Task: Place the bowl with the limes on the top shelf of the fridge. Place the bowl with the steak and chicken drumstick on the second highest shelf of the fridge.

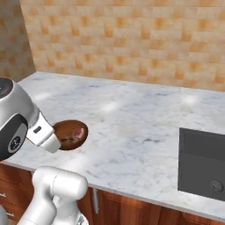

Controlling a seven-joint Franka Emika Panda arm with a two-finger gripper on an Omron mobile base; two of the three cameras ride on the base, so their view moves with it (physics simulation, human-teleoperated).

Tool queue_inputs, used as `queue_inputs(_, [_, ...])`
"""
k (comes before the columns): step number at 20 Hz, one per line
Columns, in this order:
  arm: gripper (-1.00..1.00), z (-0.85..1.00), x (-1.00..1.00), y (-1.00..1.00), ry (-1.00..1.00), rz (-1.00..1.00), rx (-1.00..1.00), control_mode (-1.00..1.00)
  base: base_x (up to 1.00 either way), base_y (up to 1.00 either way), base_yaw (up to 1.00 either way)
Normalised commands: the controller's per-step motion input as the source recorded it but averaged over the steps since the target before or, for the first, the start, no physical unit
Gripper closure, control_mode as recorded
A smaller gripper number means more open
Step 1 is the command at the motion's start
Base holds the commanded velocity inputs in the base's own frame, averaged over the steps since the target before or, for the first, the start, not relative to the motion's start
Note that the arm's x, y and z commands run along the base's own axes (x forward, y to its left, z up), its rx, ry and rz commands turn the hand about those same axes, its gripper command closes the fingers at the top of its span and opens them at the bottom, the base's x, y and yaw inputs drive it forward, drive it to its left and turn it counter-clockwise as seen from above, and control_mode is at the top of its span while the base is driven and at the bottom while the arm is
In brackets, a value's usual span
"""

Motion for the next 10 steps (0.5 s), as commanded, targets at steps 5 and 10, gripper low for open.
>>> queue_inputs(5, [-1.0,-0.56,0.64,-0.02,0.18,0.0,0.0,-1.0,0.0,0.0,0.0])
queue_inputs(10, [-1.0,-0.77,1.0,-0.02,0.16,0.01,0.0,-1.0,0.0,0.0,0.0])
